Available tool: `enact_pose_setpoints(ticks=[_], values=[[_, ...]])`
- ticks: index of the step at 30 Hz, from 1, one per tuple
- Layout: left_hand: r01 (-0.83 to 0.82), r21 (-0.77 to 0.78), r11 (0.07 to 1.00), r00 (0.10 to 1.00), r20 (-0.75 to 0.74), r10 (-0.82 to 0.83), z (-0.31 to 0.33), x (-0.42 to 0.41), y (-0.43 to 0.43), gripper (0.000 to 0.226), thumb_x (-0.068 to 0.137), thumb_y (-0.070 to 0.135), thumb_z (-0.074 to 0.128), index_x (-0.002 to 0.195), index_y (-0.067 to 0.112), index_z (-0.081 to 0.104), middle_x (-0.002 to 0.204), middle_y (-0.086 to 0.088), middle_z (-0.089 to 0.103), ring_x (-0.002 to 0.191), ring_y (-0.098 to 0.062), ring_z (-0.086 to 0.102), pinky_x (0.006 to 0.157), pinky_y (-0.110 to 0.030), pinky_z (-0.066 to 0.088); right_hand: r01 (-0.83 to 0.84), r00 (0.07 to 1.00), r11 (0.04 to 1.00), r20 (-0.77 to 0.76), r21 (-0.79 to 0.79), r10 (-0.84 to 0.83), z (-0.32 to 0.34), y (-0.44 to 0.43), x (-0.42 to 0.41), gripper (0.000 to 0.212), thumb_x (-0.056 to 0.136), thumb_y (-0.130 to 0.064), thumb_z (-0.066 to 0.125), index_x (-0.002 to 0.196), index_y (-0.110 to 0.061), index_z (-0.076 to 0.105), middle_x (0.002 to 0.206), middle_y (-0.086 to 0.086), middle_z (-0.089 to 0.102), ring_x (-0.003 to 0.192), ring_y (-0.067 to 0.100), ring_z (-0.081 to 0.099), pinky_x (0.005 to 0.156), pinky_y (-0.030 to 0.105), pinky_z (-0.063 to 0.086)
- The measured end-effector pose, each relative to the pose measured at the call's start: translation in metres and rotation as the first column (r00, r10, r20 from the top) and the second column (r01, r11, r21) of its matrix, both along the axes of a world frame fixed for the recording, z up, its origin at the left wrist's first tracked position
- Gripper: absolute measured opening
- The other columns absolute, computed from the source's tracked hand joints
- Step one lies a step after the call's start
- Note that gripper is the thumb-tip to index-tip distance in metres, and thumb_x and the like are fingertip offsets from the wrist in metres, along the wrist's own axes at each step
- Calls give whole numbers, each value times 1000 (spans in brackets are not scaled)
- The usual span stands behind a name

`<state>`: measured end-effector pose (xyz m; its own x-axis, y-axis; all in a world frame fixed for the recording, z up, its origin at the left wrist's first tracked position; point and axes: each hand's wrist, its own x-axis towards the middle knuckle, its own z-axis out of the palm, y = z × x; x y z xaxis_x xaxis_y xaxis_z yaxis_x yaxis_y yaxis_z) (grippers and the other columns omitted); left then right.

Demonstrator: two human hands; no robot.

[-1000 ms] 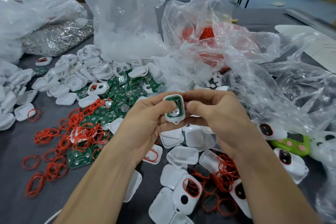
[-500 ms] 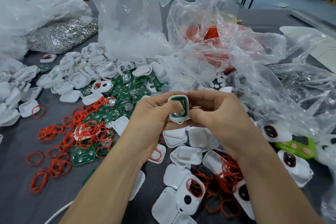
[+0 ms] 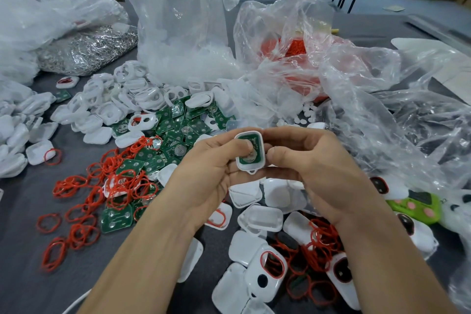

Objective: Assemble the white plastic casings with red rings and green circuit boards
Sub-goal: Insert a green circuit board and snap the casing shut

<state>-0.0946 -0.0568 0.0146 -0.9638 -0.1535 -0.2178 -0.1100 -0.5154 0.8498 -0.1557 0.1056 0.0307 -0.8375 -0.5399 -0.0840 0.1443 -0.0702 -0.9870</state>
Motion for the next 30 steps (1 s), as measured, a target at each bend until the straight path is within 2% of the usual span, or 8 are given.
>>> enact_pose_setpoints(ticks=[4,8,13,17,22,24,26,30], values=[[-1,-5,1000,1000,-5,1,-1,0,1,40,96,-6,51,85,14,84,86,-16,77,69,-21,76,58,-27,61,-3,1000,1000,-6,2,3,-1,0,0,24,91,9,65,105,-4,78,94,16,79,84,28,78,69,28,62],[-17,-54,998,999,-32,15,-4,-1,4,37,95,-9,53,87,12,82,89,-19,77,75,-26,76,64,-30,62,84,995,996,-52,43,-81,-3,-4,1,15,89,-1,74,99,-10,81,91,13,80,84,32,78,71,40,65],[-55,-133,990,997,-52,48,-8,-1,6,28,95,-10,55,100,6,79,92,-20,77,75,-23,76,65,-30,62,303,891,915,-419,266,-174,-8,-10,6,18,85,-15,76,93,-30,83,79,-12,79,74,10,77,74,35,64],[-54,-198,979,997,-62,42,-13,-1,6,26,94,-8,59,107,4,77,99,-22,77,83,-25,75,73,-35,63,426,778,854,-602,297,-179,-7,-16,12,22,80,-15,74,93,-31,82,74,-21,76,68,-6,72,68,16,59],[-14,-240,971,997,-83,-7,-16,-1,3,24,95,-6,61,112,3,76,99,-23,77,83,-26,73,73,-32,62,438,730,852,-666,287,-150,-1,-19,17,43,78,-10,74,90,-51,66,71,-35,69,63,-11,68,58,2,48],[-2,-228,974,995,-99,-21,-16,-1,3,25,95,-6,60,112,2,76,96,-21,77,82,-24,74,74,-31,62,427,743,857,-652,289,-150,-2,-18,16,33,78,-9,75,76,-43,72,66,-33,68,61,-11,68,56,2,47],[3,-218,976,994,-109,-27,-17,0,3,24,95,-7,60,109,3,77,94,-20,77,81,-24,74,74,-32,62,417,759,863,-632,286,-157,-2,-17,15,38,79,-9,76,63,-43,70,65,-31,69,60,-10,68,56,2,47],[11,-220,975,994,-106,-35,-17,0,2,24,95,-7,60,109,3,77,96,-23,76,84,-27,73,81,-38,63,374,788,888,-596,266,-153,-1,-16,14,34,80,-10,78,71,-43,72,68,-26,73,61,-7,70,56,5,50]])
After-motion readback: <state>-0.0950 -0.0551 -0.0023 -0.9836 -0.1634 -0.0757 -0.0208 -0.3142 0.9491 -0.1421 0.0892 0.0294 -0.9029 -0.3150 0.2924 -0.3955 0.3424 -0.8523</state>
